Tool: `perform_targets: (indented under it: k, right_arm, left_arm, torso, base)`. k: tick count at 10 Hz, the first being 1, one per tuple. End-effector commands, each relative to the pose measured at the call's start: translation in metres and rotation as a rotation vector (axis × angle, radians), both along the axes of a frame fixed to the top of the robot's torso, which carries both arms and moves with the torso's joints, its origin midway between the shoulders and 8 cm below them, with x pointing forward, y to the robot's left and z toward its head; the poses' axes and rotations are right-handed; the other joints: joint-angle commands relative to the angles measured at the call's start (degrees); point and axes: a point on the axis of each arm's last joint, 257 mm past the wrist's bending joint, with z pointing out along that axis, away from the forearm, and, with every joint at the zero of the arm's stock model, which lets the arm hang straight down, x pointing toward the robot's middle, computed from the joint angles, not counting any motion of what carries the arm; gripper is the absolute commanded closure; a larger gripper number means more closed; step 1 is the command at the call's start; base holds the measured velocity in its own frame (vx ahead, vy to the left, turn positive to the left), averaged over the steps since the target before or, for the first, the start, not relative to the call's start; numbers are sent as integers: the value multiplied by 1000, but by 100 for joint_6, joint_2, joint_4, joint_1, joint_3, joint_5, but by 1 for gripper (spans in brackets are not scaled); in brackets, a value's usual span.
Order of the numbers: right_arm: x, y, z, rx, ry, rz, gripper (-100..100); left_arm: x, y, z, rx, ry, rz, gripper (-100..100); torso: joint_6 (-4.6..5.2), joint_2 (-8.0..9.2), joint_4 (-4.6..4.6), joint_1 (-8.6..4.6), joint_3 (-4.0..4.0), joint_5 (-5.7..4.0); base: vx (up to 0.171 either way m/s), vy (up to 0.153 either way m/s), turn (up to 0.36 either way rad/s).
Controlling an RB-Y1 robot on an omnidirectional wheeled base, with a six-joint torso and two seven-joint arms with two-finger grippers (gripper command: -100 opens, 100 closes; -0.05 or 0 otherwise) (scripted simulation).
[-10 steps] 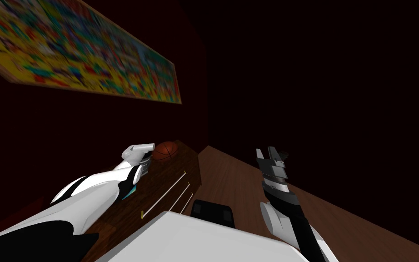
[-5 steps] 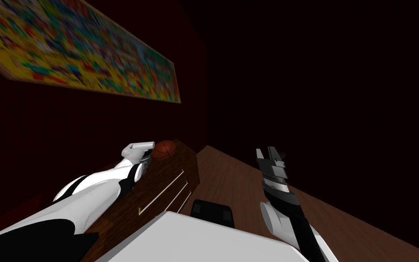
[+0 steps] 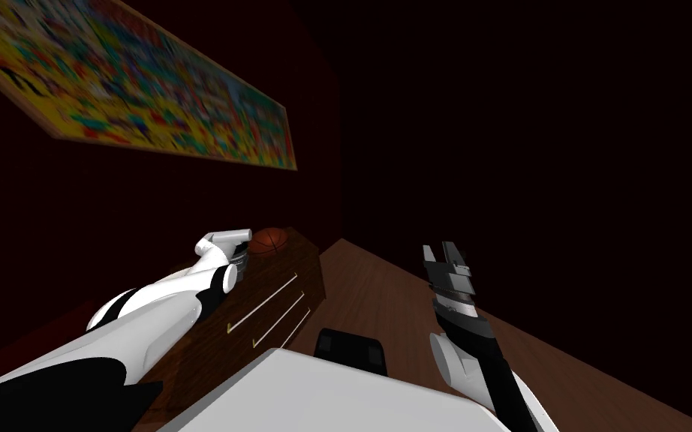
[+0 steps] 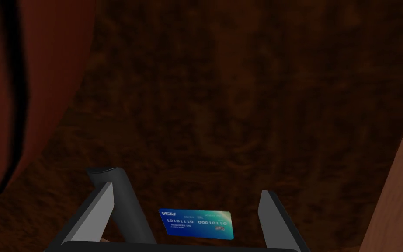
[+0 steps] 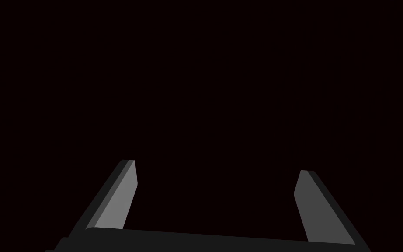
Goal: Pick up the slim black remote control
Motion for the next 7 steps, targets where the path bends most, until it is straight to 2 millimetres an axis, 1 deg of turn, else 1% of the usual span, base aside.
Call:
perform_targets:
  k: [1, 2, 3, 5, 7]
  right_arm:
    - [0, 0, 0, 0, 0, 0, 0]
    - [0, 0, 0, 0, 0, 0, 0]
    - [0, 0, 0, -1, 0, 0, 0]
    - [0, 0, 0, -1, 0, 0, 0]
    - [0, 0, 0, -1, 1, 0, 0]
  left_arm:
    - [-2, 0, 0, -25, -30, 47, -100]
    - [-5, -5, -6, -58, -44, 76, -100]
    - [-7, -7, -8, -72, -48, 87, -100]
    - [-12, -16, -19, -132, -67, 135, -100]
    - [-16, -25, -28, -188, -84, 178, -100]
  torso:
    - [0, 0, 0, 0, 0, 0]
    - [-1, -18, -4, 32, -10, 6]
    - [-3, -40, -9, 83, -22, 17]
    - [-2, -62, -15, 126, -36, 30]
    - [-1, -61, -15, 135, -36, 34]
  base:
    - [15, -45, 82]
    - [74, 96, 123]
    - [99, 149, 50]
    - [95, 190, 73]
    - [115, 174, 74]
